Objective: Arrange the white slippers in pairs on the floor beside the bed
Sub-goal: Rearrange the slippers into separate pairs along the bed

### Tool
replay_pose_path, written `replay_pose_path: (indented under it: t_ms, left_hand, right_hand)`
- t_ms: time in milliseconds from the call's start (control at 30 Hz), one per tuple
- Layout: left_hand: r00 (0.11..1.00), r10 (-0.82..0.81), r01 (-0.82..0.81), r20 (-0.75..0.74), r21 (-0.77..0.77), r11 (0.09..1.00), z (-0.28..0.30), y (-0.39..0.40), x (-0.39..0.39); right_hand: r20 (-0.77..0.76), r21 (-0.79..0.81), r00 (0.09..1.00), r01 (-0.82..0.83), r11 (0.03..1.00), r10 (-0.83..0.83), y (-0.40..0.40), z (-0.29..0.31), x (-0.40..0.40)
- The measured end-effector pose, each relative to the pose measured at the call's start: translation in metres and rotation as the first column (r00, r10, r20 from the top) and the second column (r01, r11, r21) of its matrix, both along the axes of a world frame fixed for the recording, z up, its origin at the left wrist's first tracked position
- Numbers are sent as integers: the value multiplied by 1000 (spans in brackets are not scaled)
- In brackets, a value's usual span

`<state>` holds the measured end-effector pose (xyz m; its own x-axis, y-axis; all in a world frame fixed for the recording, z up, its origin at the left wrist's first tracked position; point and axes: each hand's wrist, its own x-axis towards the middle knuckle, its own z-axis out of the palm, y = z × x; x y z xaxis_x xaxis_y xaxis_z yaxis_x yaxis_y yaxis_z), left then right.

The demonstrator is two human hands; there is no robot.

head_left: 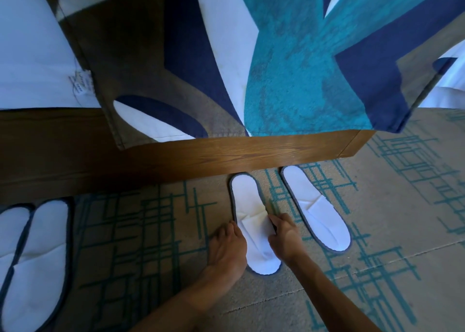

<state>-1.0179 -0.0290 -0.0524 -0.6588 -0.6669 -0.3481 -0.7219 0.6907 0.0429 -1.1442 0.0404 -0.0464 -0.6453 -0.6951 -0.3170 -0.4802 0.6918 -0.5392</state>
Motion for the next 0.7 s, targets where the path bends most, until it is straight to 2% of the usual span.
replay_pose_path:
  t_ms: [167, 300, 400, 467, 567, 700]
  left_hand:
    - [1000, 9, -9, 25, -6, 1000, 2, 0, 0]
    - [989, -1, 3, 145, -14, 1000, 9, -9, -9]
    - [981, -34, 36, 192, -11, 999, 26, -20, -24]
    - [989, -73, 72, 128, 7, 997, 39, -25, -38]
    - [987, -157, 156, -29, -18, 988, 55, -22, -65]
    - [958, -269, 271, -103, 4, 963, 59, -4, -107]
  right_hand:
    - [-20, -1, 999, -33, 999, 33, 1, -2, -3]
    - [56, 31, 998, -11, 999, 9, -2, 3, -15]
    - [-21, -47, 999, -28, 998, 27, -1, 17, -33]
    - [-93, -141, 995, 33, 989, -46, 6, 28, -48]
    - [-123, -203, 975, 158, 966, -185, 20, 28, -80]
    - [-179, -89, 965, 176, 980, -190, 49, 17, -128]
